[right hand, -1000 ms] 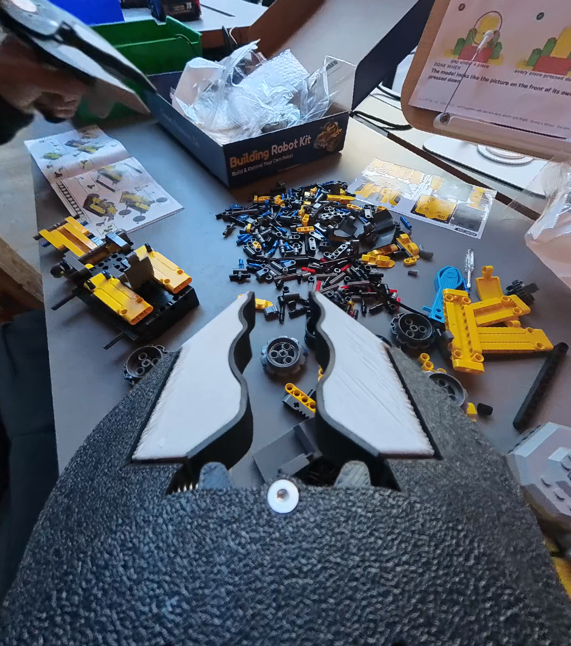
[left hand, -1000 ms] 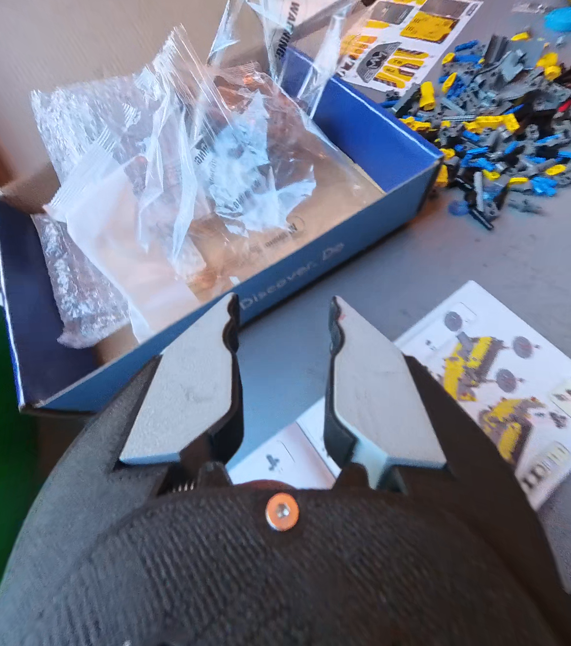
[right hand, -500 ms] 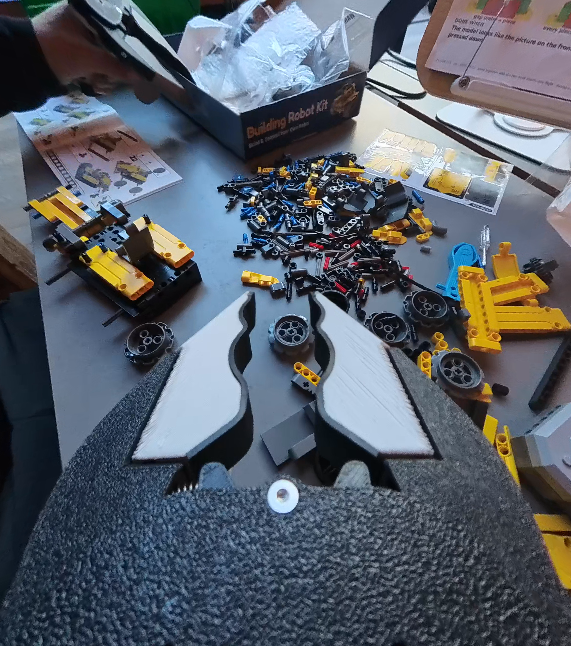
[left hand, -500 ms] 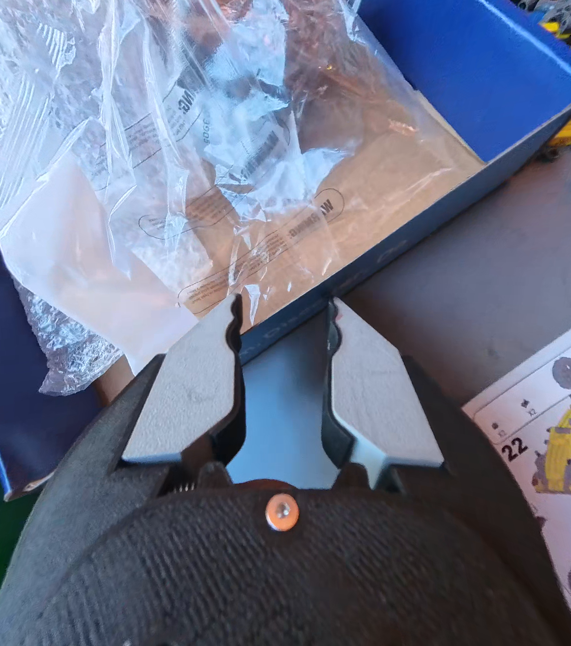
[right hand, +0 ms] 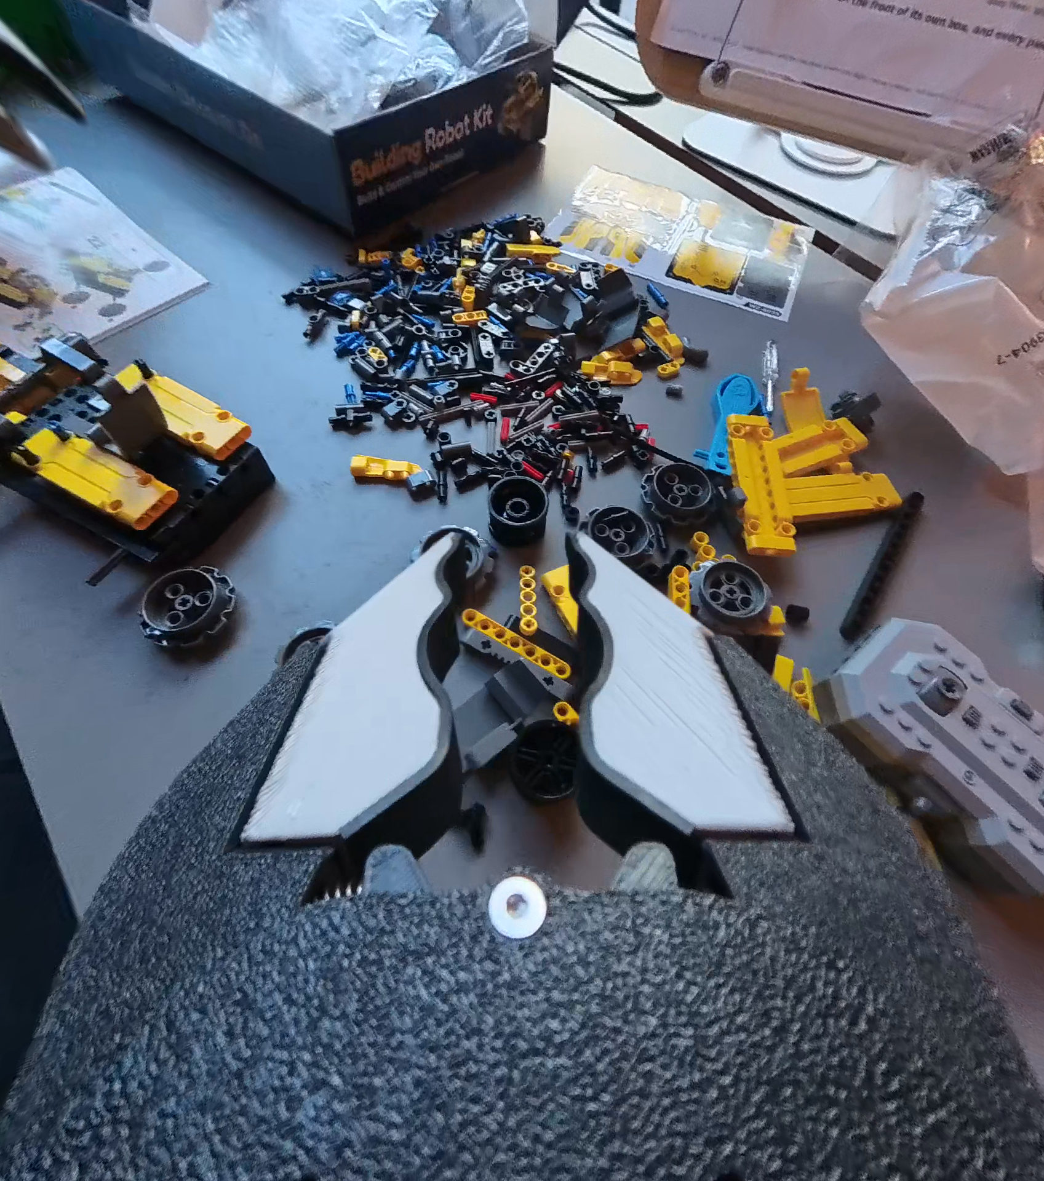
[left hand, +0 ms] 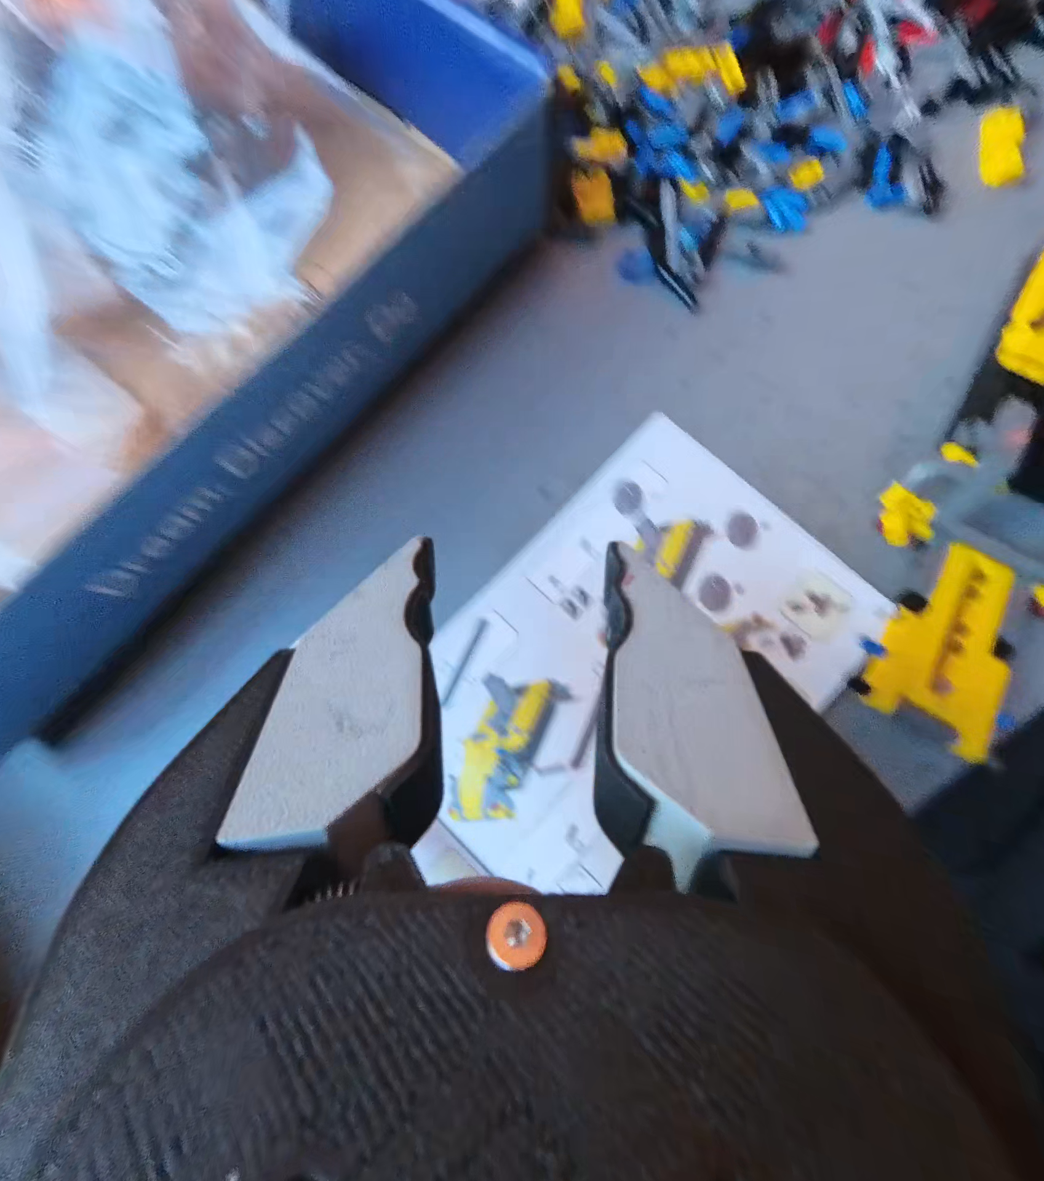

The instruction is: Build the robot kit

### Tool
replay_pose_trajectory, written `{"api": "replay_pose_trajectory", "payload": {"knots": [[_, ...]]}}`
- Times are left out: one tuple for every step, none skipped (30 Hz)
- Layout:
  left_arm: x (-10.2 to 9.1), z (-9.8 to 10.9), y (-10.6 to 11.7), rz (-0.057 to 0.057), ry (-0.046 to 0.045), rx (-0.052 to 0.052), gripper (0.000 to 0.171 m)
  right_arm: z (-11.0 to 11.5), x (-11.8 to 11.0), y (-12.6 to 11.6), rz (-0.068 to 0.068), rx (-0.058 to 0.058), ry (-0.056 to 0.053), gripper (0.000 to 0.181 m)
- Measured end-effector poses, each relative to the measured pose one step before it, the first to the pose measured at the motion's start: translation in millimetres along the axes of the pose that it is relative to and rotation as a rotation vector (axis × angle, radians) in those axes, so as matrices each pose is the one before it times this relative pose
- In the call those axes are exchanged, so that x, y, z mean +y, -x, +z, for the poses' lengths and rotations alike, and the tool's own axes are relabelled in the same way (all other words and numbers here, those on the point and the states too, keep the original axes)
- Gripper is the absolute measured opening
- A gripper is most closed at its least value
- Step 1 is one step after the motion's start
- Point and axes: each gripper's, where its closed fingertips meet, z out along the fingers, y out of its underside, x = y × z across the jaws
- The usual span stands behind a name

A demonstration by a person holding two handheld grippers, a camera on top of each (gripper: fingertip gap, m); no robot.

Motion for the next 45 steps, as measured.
{"api": "replay_pose_trajectory", "payload": {"knots": [[13.51,2.94,-10.14,0.0074,0.04304,0.0359,0.051,0.1,-0.95,3.68,-0.0001,-0.0164,-0.0025,0.032],[12.32,3.52,-6.44,0.011,0.03724,0.0173,0.05,0.42,-1.73,5.56,-0.0021,-0.0251,-0.0047,0.033],[9.95,3.23,-3.91,0.0108,0.02554,0.0054,0.05,0.95,-2.65,7.74,-0.003,-0.0347,-0.0085,0.036],[6.85,1.68,-1.92,0.0029,0.01088,-0.0036,0.049,1.79,-2.81,8.22,-0.0038,-0.0339,-0.0084,0.036],[3.56,-0.3,-2.45,-0.0081,-0.00459,0.003,0.049,2.61,-2.28,7.48,-0.0065,-0.0265,-0.0043,0.037],[0.57,-2.33,-4.89,-0.0133,-0.01836,0.0199,0.049,3.4,-1.41,7.68,-0.0105,-0.0262,0.0011,0.04],[-2.18,-3.64,-6.74,-0.0105,-0.03156,0.0308,0.049,3.84,-0.76,8.1,-0.0124,-0.0291,0.0041,0.04],[-3.32,-3.91,-8.45,-0.0046,-0.03543,0.0381,0.05,4.22,-0.08,7.46,-0.0136,-0.0264,0.0061,0.041],[-2.67,-3.0,-11.2,0.002,-0.02806,0.0483,0.053,4.23,0.64,5.19,-0.0154,-0.0134,0.0091,0.042],[-1.14,-1.75,-13.22,0.0126,-0.01557,0.0529,0.057,3.9,0.83,2.94,-0.0172,-0.0004,0.0101,0.042],[0.46,-0.18,-13.34,0.0206,-0.00512,0.0461,0.062,3.24,0.53,2.3,-0.015,0.0022,0.0069,0.042],[1.23,1.31,-12.15,0.0231,0.00131,0.0343,0.066,2.66,0.22,3.55,-0.0072,-0.0074,0.0032,0.042],[1.26,2.64,-9.81,0.0191,0.00285,0.0197,0.07,2.28,-0.2,4.98,0.0004,-0.0197,0.0004,0.042],[1.57,3.61,-7.86,0.0133,0.0068,0.0103,0.074,2.29,-1.25,5.94,0.0044,-0.0249,-0.0067,0.043],[1.58,4.24,-6.34,0.0111,0.00888,0.0074,0.077,2.89,-2.49,6.34,0.0052,-0.0268,-0.0126,0.043],[0.45,4.99,-5.67,0.0072,0.00245,0.0091,0.077,4.3,-2.16,6.41,0.0024,-0.0269,-0.007,0.043],[0.26,5.44,-5.35,0.0066,0.0023,0.0149,0.078,5.93,-1.01,5.36,-0.001,-0.0204,0.0044,0.045],[0.94,5.48,-2.59,0.0066,0.00889,0.0043,0.079,7.45,-0.09,4.65,-0.0044,-0.0145,0.015,0.047],[1.14,5.61,-0.21,0.0056,0.01282,-0.0055,0.079,8.26,0.63,4.87,-0.0094,-0.0145,0.0222,0.048],[1.17,5.35,0.61,0.0051,0.01486,-0.0088,0.079,8.36,0.51,4.86,-0.0146,-0.0131,0.0224,0.05],[-0.49,4.45,0.61,0.0084,0.00641,-0.0102,0.079,7.84,0.09,4.21,-0.0133,-0.0116,0.0177,0.05],[-3.53,2.46,-1.37,0.0129,-0.01067,-0.0007,0.074,7.26,-0.04,3.39,-0.0038,-0.0142,0.0155,0.05],[-1.79,2.83,-2.02,-0.0001,0.00407,0.0071,0.073,6.48,0.36,2.4,0.0051,-0.0154,0.0156,0.049],[-1.69,1.97,-0.42,0.0033,0.0052,-0.0021,0.07,5.63,0.22,1.12,0.0072,-0.0106,0.0135,0.049],[-1.29,1.46,0.29,0.0061,0.00757,-0.0068,0.067,4.87,0.21,0.29,0.0034,-0.0042,0.0122,0.048],[-1.02,1.36,0.21,0.008,0.00817,-0.0057,0.065,4.06,0.85,0.66,-0.0034,-0.0029,0.0153,0.046],[-1.18,1.35,-0.69,0.0062,0.00595,0.0001,0.061,3.3,0.74,1.68,-0.0084,-0.0048,0.0143,0.044],[-1.64,1.41,-1.77,0.004,0.00291,0.008,0.059,2.69,-0.02,2.26,-0.0099,-0.0053,0.0088,0.041],[-1.52,1.5,-2.89,0.0046,0.00292,0.0134,0.054,2.14,-0.34,2.61,-0.0083,-0.0065,0.0047,0.037],[-1.39,1.64,-3.29,0.0083,0.00369,0.015,0.047,1.79,0.04,2.74,-0.0049,-0.0082,0.005,0.033],[-1.22,1.82,-2.49,0.0101,0.00395,0.009,0.042,1.36,0.61,2.73,-0.0021,-0.0092,0.0065,0.032],[-1.47,1.41,-0.56,0.0113,0.00324,-0.0027,0.04,1.03,0.94,2.67,-0.0006,-0.0085,0.0059,0.032],[-1.38,1.11,-0.09,0.0086,0.00433,-0.0022,0.04,0.52,1.4,2.33,-0.0009,-0.0062,0.0061,0.031],[-1.57,1.28,-0.03,0.0043,0.00223,0.0015,0.04,0.08,1.17,1.83,-0.0014,-0.003,0.0035,0.031],[-1.55,1.43,-0.25,0.0023,0.00149,0.0045,0.04,-0.71,0.32,0.91,-0.0002,0.0022,-0.0036,0.028],[-1.45,1.23,-0.34,0.0031,0.0019,0.0059,0.04,-0.86,0.68,-0.2,0.0029,0.0069,-0.0029,0.029],[-1.01,1.02,-0.44,0.0054,0.00411,0.005,0.04,-0.72,0.74,-0.03,0.0048,0.0023,-0.0031,0.029],[-0.71,0.6,0.05,0.0068,0.00564,0.0012,0.04,-0.52,0.69,0.94,0.0072,-0.0061,-0.0026,0.031],[-0.67,0.47,0.35,0.0057,0.00434,-0.0001,0.04,-0.14,1.12,1.12,0.0072,-0.0077,0.0019,0.033],[-0.83,0.57,0.22,0.0032,0.00162,0.0013,0.04,-0.2,1.35,0.36,0.0038,-0.0008,0.005,0.033],[-0.85,0.7,0.29,0.0014,-0.0008,0.0023,0.04,-0.27,1.51,0.34,-0.0002,0.0019,0.0067,0.033],[-1.11,0.83,0.25,0.0008,-0.00265,0.0023,0.04,-0.61,1.53,0.59,-0.0035,0.0034,0.0071,0.034],[-1.17,0.85,0.52,-0.0002,-0.00277,0.0008,0.04,-0.88,1.23,0.73,-0.0052,0.0037,0.005,0.035],[-1.4,0.66,0.65,-0.0004,-0.00374,-0.0024,0.04,-0.89,1.07,0.71,-0.0042,0.0035,0.0031,0.036],[-1.54,0.82,0.96,-0.001,-0.00572,-0.0051,0.041,-0.92,0.79,0.27,-0.0016,0.0032,0.0019,0.035]]}}
